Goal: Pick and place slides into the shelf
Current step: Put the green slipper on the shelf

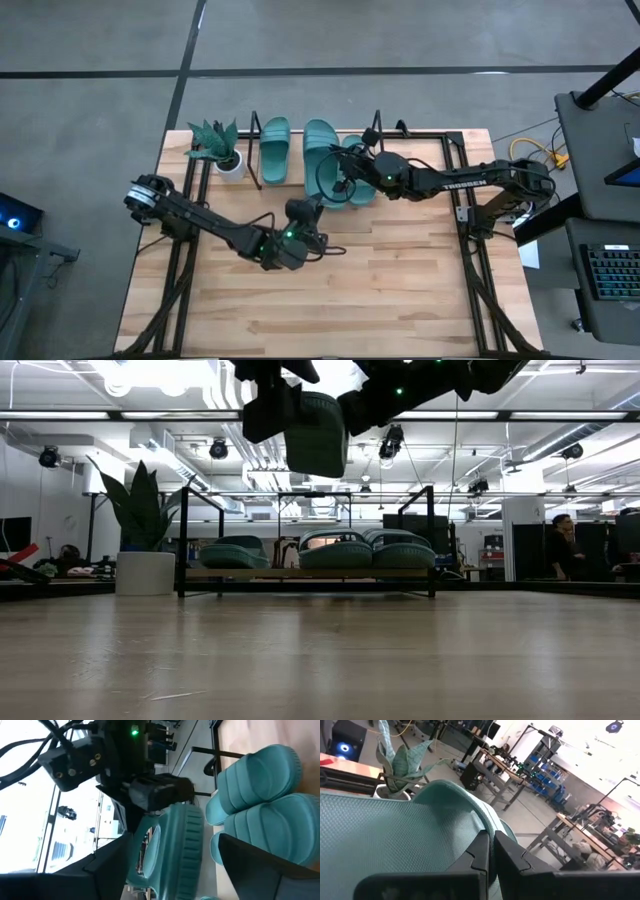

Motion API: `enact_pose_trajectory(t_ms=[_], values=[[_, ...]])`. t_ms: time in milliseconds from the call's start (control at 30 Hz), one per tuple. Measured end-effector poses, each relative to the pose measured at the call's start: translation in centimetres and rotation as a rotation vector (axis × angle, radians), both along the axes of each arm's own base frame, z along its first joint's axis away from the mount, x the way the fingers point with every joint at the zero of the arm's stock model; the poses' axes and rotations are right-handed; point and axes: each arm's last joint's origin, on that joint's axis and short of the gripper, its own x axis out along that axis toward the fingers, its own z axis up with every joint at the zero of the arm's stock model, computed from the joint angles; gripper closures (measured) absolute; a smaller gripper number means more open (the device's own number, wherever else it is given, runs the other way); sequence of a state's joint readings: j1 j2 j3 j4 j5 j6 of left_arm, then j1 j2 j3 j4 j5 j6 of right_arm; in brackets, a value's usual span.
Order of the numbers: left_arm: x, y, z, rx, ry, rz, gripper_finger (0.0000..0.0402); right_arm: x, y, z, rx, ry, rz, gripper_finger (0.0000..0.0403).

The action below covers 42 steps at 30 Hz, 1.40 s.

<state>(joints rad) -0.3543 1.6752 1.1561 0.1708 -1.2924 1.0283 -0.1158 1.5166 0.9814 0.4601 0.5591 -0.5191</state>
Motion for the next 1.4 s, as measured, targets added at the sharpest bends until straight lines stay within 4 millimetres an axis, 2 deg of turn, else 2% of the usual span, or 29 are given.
enact_pose_trajectory(t_ms=[100, 200, 467, 500, 767, 1000, 1200, 1300, 1400], values=[[0.1, 0.3, 0.0, 0.000, -0.001, 0.010, 0.0151, 0.0, 0.0, 0.0, 0.012, -0.012, 0.006, 0.0394], [0.2, 0.7, 0.1, -0.001, -0.005, 0.022, 0.0195, 0.0, 0.1, 0.0, 0.024, -0.021, 0.010, 0.0394], [0.4, 1.5, 0.0, -0.001, 0.002, 0.040, 0.0356, 0.1, 0.6, 0.1, 0.024, -0.027, 0.024, 0.0394], [0.4, 1.5, 0.0, -0.001, 0.001, 0.040, 0.0365, 0.1, 0.7, 0.1, 0.024, -0.026, 0.026, 0.0394], [0.4, 1.5, 0.1, 0.002, -0.007, 0.054, 0.0365, -0.1, 1.1, 0.3, 0.012, -0.009, 0.036, 0.0383], [0.0, 1.4, 0.4, 0.024, -0.020, 0.115, 0.0365, -1.6, 1.5, 2.1, 0.004, -0.020, 0.057, 0.0330], [-0.6, 1.2, 0.8, 0.042, -0.012, 0.143, 0.0365, -4.1, 1.7, 3.6, 0.021, 0.047, 0.050, 0.0279], [-0.6, 1.2, 0.8, 0.043, -0.004, 0.136, 0.0365, -5.9, 1.9, 4.5, 0.099, 0.030, 0.042, 0.0269], [-0.9, 1.3, 0.1, 0.073, 0.076, 0.134, 0.0365, -8.0, 2.4, 5.2, 0.165, 0.037, 0.046, 0.0267]])
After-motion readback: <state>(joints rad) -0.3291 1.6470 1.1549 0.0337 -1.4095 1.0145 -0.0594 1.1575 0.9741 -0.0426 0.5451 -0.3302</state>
